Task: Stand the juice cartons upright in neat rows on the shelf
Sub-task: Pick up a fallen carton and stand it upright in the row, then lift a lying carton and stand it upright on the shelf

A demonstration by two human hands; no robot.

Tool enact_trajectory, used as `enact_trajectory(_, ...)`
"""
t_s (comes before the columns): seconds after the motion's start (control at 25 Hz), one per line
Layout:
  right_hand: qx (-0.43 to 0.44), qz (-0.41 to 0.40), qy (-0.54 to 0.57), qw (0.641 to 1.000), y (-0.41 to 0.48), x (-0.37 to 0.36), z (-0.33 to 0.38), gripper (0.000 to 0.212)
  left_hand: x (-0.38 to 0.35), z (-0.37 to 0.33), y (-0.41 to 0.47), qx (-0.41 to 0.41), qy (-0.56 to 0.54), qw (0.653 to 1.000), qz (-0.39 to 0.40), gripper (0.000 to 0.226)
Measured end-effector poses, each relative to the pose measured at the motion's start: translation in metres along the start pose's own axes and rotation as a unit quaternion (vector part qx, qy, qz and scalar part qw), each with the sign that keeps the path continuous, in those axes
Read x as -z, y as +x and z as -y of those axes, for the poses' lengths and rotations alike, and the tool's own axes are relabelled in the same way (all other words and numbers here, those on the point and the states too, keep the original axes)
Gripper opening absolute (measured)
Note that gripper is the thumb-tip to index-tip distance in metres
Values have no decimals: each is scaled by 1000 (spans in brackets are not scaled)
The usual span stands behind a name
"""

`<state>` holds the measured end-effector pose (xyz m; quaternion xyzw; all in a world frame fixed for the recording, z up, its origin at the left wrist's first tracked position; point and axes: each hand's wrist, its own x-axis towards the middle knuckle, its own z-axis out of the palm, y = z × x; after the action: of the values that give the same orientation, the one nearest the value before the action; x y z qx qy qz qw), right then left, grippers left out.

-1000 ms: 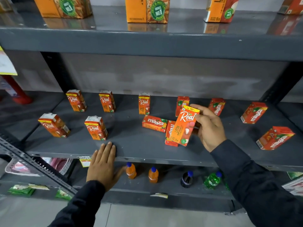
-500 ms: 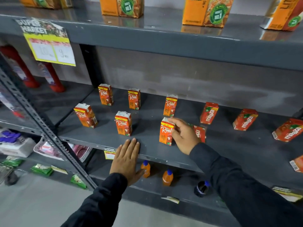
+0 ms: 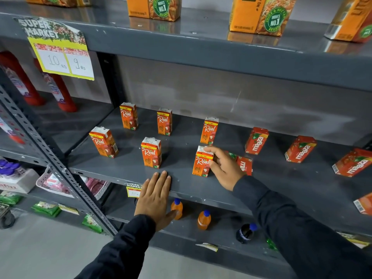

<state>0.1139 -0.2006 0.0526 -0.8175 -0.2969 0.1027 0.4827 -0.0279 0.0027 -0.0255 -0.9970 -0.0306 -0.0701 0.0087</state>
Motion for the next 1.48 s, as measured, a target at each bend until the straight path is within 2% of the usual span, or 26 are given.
enact_trajectory(0.08, 3, 8, 10, 1000, 0, 6, -2, 63, 0, 0, 0, 3, 5, 1000, 3, 107)
enact_trajectory(0.16, -5, -64, 0, 998, 3, 24, -7, 70, 0, -1, 0, 7, 13, 1000, 7, 108)
enact_trajectory(0.24, -57, -143, -75, 985, 6, 48, -15, 66, 0, -1, 0, 9, 18, 1000, 4, 108)
enact_trajectory(0.28, -97, -146, -126, 976, 6, 58, -20, 63, 0, -1, -1, 10, 19, 1000, 4, 107)
enact_trajectory(0.36, -159, -89, -226, 957, 4, 67, -26, 65, 0, 0, -1, 9, 17, 1000, 3, 107)
enact_trajectory(0.44, -175, -33, -329, 927, 6, 63, -29, 64, 1, 0, -1, 10, 15, 1000, 4, 107)
enact_trajectory(0.52, -183, -16, -395, 900, 13, 58, -29, 48, 2, 0, 0, 10, 12, 1000, 13, 106)
enact_trajectory(0.6, -215, -9, -409, 887, 18, 57, -26, 37, 3, 0, 0, 12, 9, 1000, 21, 107)
enact_trajectory(0.68, -234, -9, -395, 888, 19, 57, -27, 40, 3, 0, 1, 14, 4, 999, 29, 107)
enact_trajectory(0.76, -214, -30, -374, 902, 18, 57, -30, 46, 4, -2, 1, 20, -3, 999, 29, 108)
enact_trajectory(0.84, -173, -71, -318, 929, 16, 59, -31, 51, 4, -2, 1, 21, -7, 999, 29, 108)
enact_trajectory(0.92, -139, -114, -212, 961, 12, 61, -29, 53, 6, -2, 1, 18, -9, 1000, 24, 108)
enact_trajectory(1.04, -98, -210, -19, 973, -2, 66, -25, 52, 8, -3, -1, 12, 0, 1000, 13, 109)
enact_trajectory(1.12, -82, -258, 208, 940, -15, 77, -21, 50, 6, -3, -1, 13, 6, 1000, 12, 109)
enact_trajectory(1.2, -75, -255, 423, 866, -29, 92, -17, 41, 5, -2, 0, 13, 8, 1000, 10, 110)
enact_trajectory(1.24, -73, -253, 482, 836, -35, 99, -15, 38, 4, -2, 0, 13, 9, 1000, 9, 110)
enact_trajectory(1.32, -66, -254, 530, 806, -45, 110, -15, 39, 4, -2, 1, 13, 13, 1000, 12, 111)
enact_trajectory(1.48, -83, -279, 508, 811, -59, 114, -12, 36, 3, -5, 1, 24, 17, 999, 26, 111)
